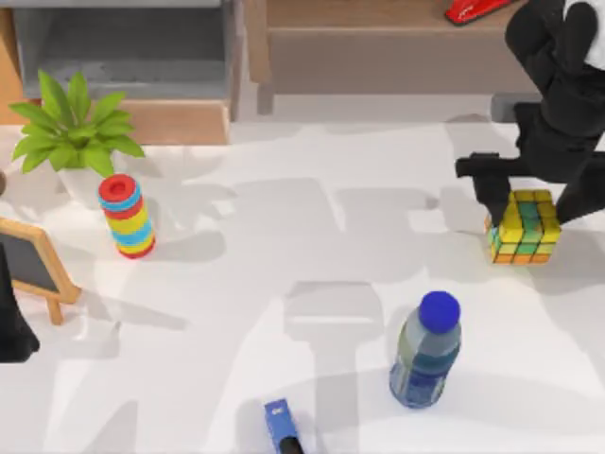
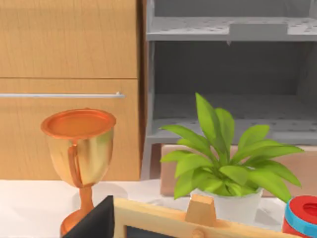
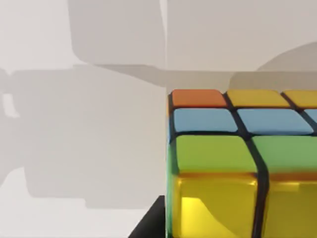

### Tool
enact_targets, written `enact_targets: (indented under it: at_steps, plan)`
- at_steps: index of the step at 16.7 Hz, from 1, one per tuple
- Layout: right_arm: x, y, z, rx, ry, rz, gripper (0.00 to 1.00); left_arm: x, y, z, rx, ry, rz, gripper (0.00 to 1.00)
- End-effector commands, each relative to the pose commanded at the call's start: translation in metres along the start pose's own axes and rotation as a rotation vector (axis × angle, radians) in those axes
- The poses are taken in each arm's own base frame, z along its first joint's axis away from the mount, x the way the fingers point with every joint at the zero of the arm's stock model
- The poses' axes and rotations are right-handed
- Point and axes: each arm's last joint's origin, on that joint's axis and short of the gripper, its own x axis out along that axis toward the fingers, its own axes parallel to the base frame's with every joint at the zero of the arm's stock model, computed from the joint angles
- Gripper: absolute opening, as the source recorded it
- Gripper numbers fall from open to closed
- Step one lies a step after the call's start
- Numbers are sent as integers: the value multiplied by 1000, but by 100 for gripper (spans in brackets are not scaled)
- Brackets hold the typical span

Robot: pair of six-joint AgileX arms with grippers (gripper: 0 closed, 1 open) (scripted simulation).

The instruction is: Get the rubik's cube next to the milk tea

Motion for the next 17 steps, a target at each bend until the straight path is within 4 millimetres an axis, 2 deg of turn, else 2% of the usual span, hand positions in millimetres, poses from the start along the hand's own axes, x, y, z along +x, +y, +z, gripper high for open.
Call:
enact_targets:
  at_steps: [11, 17]
  plan:
    - [0, 0, 0, 0, 0, 0, 98, 0, 0, 0, 0, 0, 0, 100]
    - [0, 0, 0, 0, 0, 0, 100, 0, 0, 0, 0, 0, 0, 100]
